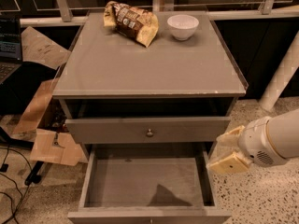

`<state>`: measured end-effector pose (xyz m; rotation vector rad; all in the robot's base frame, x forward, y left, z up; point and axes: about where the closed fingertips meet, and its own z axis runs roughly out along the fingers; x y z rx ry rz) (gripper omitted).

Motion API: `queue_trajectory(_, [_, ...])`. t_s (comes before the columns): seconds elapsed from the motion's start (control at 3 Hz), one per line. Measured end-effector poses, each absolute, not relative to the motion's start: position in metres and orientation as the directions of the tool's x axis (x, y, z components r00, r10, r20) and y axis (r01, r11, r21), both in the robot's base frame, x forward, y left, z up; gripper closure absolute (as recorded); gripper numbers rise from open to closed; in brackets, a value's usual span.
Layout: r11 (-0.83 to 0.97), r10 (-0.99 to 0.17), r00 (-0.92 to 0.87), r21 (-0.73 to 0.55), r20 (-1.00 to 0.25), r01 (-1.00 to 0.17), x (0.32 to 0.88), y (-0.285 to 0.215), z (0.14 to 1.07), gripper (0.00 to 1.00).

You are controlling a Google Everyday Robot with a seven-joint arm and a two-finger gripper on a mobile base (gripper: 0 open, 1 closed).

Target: Close middle drawer

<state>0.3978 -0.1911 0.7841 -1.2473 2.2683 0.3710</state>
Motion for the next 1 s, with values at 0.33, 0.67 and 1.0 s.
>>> queue_trajectory(0.33, [0.538,-0.7,-0.44,-0.01,-0.562,-0.843,0.3977,-0.1911,0.7841,0.63])
queue_trajectory(0.67, [0.538,-0.7,-0.44,-0.01,-0.562,-0.843,0.3977,-0.1911,0.7841,0.86])
queue_trajectory(1.0, [0.538,-0.7,-0.44,-0.01,-0.562,-0.843,0.3977,-0.191,0.7841,1.0])
